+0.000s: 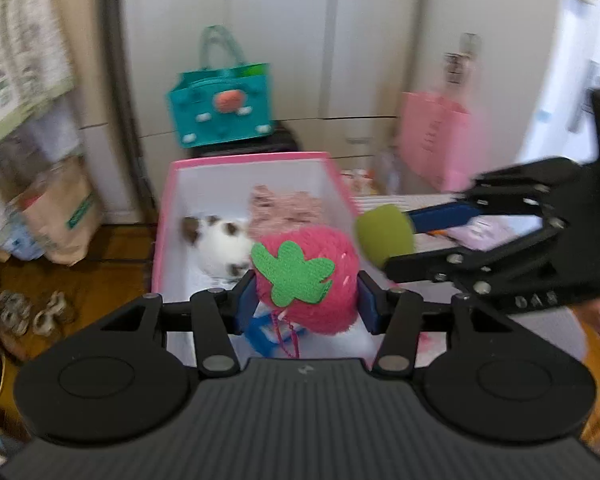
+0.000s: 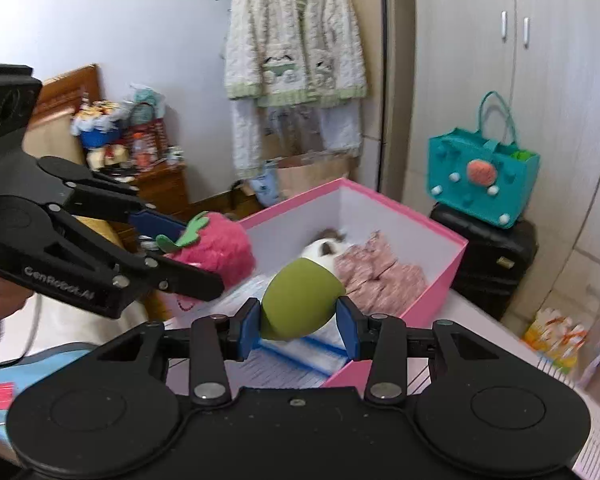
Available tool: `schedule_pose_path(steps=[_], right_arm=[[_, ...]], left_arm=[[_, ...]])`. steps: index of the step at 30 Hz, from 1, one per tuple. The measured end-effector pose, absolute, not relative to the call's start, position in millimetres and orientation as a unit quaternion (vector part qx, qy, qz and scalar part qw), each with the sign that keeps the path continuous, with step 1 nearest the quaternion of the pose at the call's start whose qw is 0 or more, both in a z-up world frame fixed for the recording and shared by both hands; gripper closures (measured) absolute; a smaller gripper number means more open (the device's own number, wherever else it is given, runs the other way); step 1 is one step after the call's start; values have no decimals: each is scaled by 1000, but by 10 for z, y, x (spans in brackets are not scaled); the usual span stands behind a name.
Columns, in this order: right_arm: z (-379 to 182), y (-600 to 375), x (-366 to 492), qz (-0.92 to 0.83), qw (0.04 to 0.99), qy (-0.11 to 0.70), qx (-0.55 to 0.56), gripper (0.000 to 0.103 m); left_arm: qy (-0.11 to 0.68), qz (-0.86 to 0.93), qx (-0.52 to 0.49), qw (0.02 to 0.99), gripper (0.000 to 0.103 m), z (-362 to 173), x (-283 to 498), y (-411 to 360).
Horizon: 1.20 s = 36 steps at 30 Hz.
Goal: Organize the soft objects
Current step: 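Carry the strawberry plush and green sponge over the pink box, then open both grippers to drop the strawberry plush and sponge into the box, then withdraw both tools and move the left tool toward the purple plush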
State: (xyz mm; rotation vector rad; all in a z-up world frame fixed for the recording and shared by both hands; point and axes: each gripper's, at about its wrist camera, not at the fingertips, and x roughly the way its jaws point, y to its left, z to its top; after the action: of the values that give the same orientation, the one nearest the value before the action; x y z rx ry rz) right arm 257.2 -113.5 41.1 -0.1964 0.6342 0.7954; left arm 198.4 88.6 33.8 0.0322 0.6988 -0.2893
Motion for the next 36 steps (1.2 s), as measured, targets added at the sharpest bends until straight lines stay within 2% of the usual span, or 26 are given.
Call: schedule_pose_path(steps=[17, 20, 22, 28, 36], right_arm=[[-170, -703, 3280, 366, 841, 369, -148, 55], [-168, -686, 3278, 377, 840, 361, -149, 44], [-138, -702, 3266, 381, 842, 354, -145, 39], [88, -896, 3134, 396, 850, 336, -94, 32], [467, -1294, 2823, 389, 862, 321, -47, 29]], left_arm=[[409, -101, 25, 907, 52, -238, 2780, 931], [406, -93, 28, 908, 48, -257, 2807, 956], [403, -92, 32, 910, 41, -231, 2789, 971], [399, -97, 18, 912, 34, -87, 2677, 1071], [391, -131, -5, 911, 26, 181, 2297, 1197]])
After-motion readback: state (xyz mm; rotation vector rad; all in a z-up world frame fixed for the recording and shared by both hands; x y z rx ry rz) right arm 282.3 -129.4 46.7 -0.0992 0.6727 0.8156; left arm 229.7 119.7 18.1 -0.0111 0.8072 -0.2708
